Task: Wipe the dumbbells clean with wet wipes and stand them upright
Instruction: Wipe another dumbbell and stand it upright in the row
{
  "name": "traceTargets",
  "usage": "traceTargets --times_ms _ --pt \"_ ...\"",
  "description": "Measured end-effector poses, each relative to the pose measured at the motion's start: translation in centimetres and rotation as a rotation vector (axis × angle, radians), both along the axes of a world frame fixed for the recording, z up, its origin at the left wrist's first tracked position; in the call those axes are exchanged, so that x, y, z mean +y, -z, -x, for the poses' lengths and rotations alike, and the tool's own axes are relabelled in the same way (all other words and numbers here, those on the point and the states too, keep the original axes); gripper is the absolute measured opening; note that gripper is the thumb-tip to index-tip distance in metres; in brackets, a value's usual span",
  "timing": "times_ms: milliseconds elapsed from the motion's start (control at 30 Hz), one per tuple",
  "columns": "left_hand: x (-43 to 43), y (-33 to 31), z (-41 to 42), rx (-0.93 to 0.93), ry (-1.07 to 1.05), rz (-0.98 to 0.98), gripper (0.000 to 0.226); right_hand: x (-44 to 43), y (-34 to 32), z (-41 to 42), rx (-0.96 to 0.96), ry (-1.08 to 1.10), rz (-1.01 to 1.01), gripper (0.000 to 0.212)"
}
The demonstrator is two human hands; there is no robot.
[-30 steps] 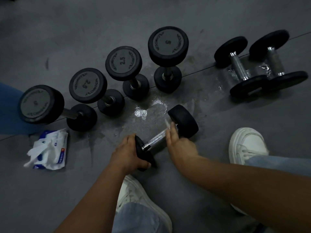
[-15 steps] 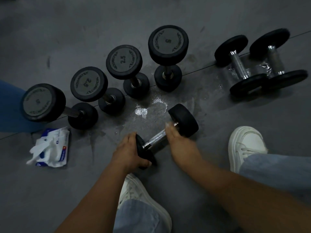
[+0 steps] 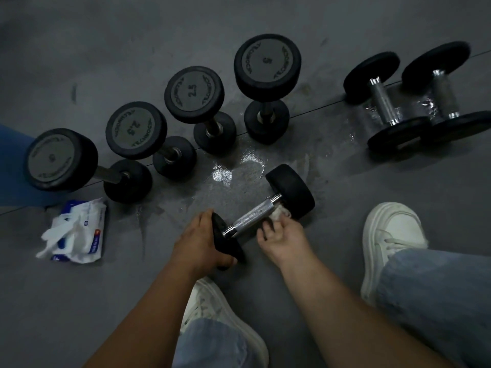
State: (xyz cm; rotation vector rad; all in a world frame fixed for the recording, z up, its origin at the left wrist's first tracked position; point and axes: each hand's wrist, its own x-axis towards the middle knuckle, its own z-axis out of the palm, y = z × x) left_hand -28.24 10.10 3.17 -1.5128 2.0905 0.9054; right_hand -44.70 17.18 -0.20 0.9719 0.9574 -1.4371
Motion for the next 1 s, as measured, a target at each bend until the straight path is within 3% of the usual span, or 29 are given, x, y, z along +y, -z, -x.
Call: traceTargets --times_ms 133,233,300,400,467,600,733,800,867,1000 --pt "0.4 0.0 0.0 0.008 0.004 0.015 0.133 -0.7 -0.2 0.2 0.010 -0.050 -0.004 0.027" --pt "-0.1 -0.1 0.0 0.003 0.002 -0.008 0.134 1.0 -1.2 -2.0 0.281 -0.279 0.017 0.027" --pt "-0.2 -0.4 0.2 -0.003 0.003 -0.025 0.134 2.0 -1.2 -2.6 0.743 -0.587 -0.008 0.030" --pt "-0.3 -0.6 0.1 -0.012 0.008 -0.041 0.135 3.4 0.1 -0.9 1.669 -1.316 -0.108 0.031" --pt "-0.2 -0.6 0.1 0.001 0.019 -0.034 0.134 4.2 0.7 0.2 2.013 -1.455 -0.036 0.032" --pt "-0.3 -0.6 0.2 -0.036 0.042 -0.021 0.132 1.2 0.1 0.1 2.015 -1.427 -0.068 0.019" --pt "-0.3 -0.6 0.2 -0.044 0.054 -0.018 0.131 -0.3 0.3 -1.5 2.150 -1.879 0.111 0.025" --pt "-0.4 -0.6 0.2 -0.050 0.057 -0.020 0.129 -0.6 0.5 0.5 2.088 -1.964 0.058 0.033" --pt "-0.6 -0.7 0.2 -0.047 0.056 -0.021 0.129 -0.6 0.0 1.0 1.938 -1.908 -0.090 0.035" --pt "-0.6 -0.9 0.4 -0.059 0.059 -0.023 0.130 -0.4 -1.2 -2.2 1.849 -2.016 0.140 0.019"
